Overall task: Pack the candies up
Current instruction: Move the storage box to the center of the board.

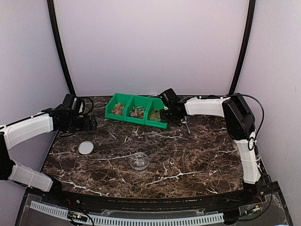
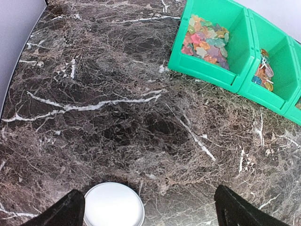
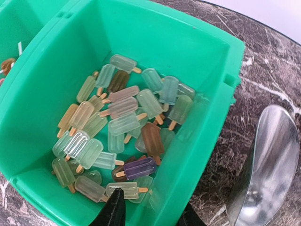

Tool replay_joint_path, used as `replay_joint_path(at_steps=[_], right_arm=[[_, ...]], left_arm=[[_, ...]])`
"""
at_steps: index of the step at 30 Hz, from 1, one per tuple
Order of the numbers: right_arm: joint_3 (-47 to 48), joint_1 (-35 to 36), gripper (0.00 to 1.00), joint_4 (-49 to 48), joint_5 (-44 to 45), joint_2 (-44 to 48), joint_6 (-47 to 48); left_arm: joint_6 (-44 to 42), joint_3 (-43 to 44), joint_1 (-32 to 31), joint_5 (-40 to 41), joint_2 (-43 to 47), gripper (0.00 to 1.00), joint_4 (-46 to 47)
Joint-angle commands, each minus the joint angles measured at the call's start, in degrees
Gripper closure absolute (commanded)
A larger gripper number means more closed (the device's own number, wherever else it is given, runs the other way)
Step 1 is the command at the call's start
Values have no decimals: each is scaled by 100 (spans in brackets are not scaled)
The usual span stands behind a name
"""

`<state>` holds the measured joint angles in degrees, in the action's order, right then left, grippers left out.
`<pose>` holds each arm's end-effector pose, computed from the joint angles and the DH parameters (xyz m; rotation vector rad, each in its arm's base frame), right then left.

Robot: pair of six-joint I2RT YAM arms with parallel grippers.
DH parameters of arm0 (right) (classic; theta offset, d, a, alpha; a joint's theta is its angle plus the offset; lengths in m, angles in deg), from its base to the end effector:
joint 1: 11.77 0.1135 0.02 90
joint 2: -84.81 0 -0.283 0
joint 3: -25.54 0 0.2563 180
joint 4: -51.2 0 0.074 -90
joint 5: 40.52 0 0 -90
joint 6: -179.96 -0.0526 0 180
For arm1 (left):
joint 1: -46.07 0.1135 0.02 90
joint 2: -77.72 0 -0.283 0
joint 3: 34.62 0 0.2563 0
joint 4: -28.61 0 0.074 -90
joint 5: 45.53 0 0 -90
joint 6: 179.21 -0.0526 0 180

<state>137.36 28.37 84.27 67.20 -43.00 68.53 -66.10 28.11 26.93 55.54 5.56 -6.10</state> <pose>0.4088 0.3238 0.1727 -0.2496 2.3650 0.1357 0.2643 -0.0810 0.2534 -0.1758 2.3211 -0.1444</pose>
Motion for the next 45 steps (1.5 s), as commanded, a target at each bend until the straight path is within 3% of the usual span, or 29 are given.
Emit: replay_joint_path(at_steps=[1, 23, 30, 34, 39, 45], right_arm=[[266, 90, 70, -73, -384, -236, 859], [221, -278, 73, -56, -1896, -331, 3613], [634, -286, 72, 59, -1372, -574, 4387], [1021, -287, 68, 76, -1073, -764, 4358], [890, -287, 49, 12, -1064, -429, 3934], [-14, -130, 28, -123, -1330, 625, 3427]], left_arm=[[-48, -102, 24, -89, 136, 1, 103], [-104, -231, 24, -456, 112, 1, 393], [-117, -250, 32, -605, 82, 1, 458], [-123, -262, 24, -694, 79, 1, 492], [-153, -285, 26, -768, 99, 1, 511], [-189, -311, 29, -991, 106, 1, 616]])
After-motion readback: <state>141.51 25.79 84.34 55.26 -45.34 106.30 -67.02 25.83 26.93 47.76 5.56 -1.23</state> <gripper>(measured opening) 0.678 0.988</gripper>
